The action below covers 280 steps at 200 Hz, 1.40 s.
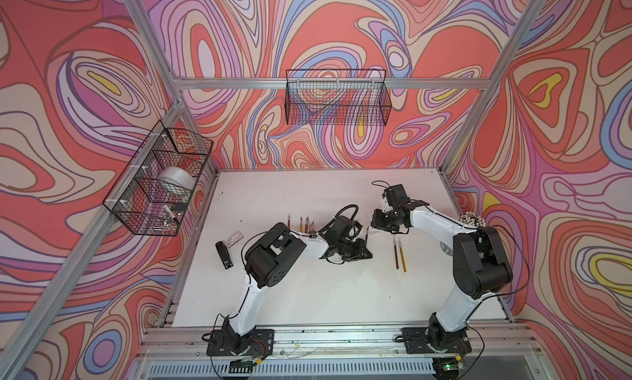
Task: Remove protective caps from carving knives
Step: Place the protective sleeve at the center of the board, then place the carving knife at the center of the board.
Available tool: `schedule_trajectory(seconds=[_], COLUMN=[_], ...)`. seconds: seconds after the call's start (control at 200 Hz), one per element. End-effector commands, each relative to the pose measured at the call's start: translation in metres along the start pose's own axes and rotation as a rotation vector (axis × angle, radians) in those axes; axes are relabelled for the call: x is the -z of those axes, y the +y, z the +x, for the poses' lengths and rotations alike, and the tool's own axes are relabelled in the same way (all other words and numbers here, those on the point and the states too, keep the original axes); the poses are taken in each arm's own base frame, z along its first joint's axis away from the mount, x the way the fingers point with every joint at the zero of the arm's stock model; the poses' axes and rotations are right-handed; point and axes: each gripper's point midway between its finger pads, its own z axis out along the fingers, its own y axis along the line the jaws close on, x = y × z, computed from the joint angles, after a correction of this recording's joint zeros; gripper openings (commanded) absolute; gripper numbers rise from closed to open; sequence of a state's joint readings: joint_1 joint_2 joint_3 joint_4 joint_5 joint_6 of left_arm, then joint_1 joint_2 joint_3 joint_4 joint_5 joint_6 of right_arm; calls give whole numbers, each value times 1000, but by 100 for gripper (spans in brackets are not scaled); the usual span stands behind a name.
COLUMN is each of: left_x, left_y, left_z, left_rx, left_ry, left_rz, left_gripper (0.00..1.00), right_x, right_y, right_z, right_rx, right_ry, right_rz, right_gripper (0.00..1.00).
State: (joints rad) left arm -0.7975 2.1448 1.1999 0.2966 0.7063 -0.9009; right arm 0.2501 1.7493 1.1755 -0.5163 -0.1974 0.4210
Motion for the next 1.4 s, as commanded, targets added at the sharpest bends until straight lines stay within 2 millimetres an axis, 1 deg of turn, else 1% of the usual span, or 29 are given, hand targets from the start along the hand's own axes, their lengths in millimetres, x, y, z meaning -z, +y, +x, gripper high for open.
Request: schedule_trajectory(seconds=[0.0,0.165,0.255,0.401,0.611,0.836,0.976,1.082,1.157,1.307,1.397], left_x=[-1,5,10,14,18,21,22,22,22,27,39], left_y=[-6,-9,-9,-9,-12,-16,-17,-16,-14,-14,-14], left_z=[-7,-5,-2,1,0,-2,-1,-1,0,0,-4], left_rx=[-8,-37,-52,-62,-74,-83,-90,-89,-87,-90,-90], left_ry=[-15,-21,-22,-25,-38,-49,-48,-44,-44,-58,-100], left_rz=[24,24,19,13,13,15,15,9,5,0,-2], left_gripper=[0,0,0,0,0,0,0,0,0,0,9], right_x=[6,10,13,13,6,1,-2,-3,-1,2,3], right_y=[-1,4,12,27,31,31,32,33,34,39,44], right_z=[-1,-1,2,11,26,34,36,35,33,30,27], right_rx=[0,6,10,-11,-39,-56,-57,-59,-59,-58,-56], right_ry=[-18,-20,-14,9,51,70,80,77,71,64,58], right_rz=[16,-13,-64,-166,-221,-242,-248,-250,-253,-271,-283], right_gripper=[23,19,20,21,24,25,20,13,9,7,7])
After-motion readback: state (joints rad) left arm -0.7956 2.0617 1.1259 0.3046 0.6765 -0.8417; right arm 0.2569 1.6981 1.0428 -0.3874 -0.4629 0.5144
